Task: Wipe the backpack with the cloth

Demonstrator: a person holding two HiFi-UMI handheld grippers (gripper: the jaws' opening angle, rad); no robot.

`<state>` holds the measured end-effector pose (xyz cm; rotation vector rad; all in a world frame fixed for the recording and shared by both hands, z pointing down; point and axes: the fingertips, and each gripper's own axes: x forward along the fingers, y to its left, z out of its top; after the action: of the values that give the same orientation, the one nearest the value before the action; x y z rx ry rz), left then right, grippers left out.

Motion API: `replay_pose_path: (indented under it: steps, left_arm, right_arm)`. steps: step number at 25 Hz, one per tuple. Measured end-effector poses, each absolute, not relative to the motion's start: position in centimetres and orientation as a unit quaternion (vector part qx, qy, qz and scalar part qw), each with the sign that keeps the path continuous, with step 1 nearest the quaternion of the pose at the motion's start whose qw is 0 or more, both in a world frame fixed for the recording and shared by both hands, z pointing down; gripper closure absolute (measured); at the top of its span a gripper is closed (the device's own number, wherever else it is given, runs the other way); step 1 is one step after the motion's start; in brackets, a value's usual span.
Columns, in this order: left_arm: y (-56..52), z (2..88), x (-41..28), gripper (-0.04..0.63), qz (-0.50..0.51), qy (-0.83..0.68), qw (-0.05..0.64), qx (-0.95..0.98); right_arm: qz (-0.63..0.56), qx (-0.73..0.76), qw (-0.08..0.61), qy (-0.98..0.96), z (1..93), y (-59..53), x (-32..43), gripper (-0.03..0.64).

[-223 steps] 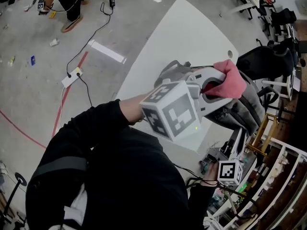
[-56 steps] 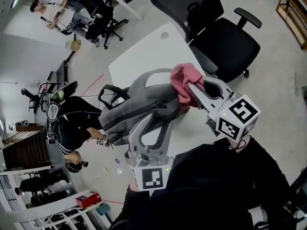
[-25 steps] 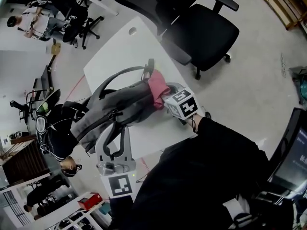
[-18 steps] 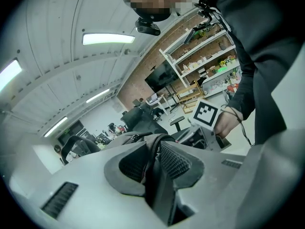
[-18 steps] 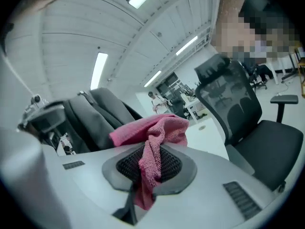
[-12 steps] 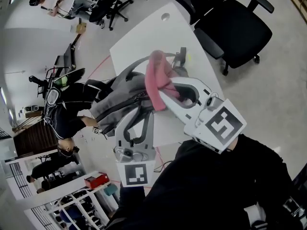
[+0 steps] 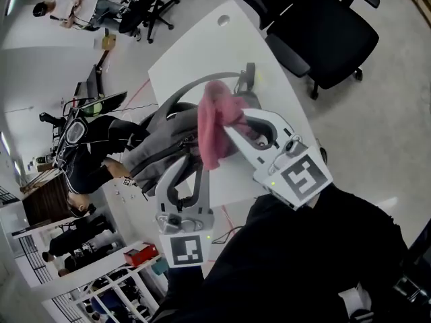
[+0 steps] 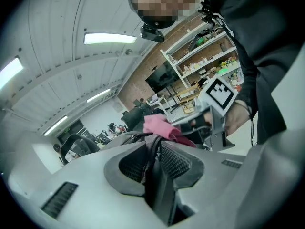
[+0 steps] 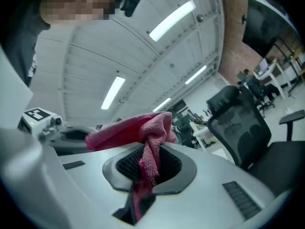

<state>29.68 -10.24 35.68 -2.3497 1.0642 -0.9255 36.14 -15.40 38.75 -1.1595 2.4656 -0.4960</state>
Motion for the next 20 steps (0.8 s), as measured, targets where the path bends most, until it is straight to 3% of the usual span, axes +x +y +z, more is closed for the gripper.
replay_pose_path:
  steps: [5,11,16,20]
  left_arm:
    - [-10.3,35.7,29.7,0.492,-0.329,0.381,0.199,-0.841]
    - [-10.3,35.8,29.7,0.492,-0.33,0.38,0.201,-0.84]
    - [-10.4,35.9,29.6,0.492,-0.328,0.38,0.201,-0.841]
    - [-10.4,36.0,29.5,0.492,-0.326,0.381,0.201,-0.842]
  right_arm:
    - [-0.287,-0.452,0.111,0.837,52.2,-21.1,38.2,0.558]
    - [-0.403,-0.402,0.04,0.821,64.0,-22.8,36.3,0.558]
    - [-0.393,-0.426,-0.05,0.813,66.9,-23.1,35.3,0.558]
    - [-0.381,-0.415,0.002,0.826,63.3,-23.2,34.7,0.558]
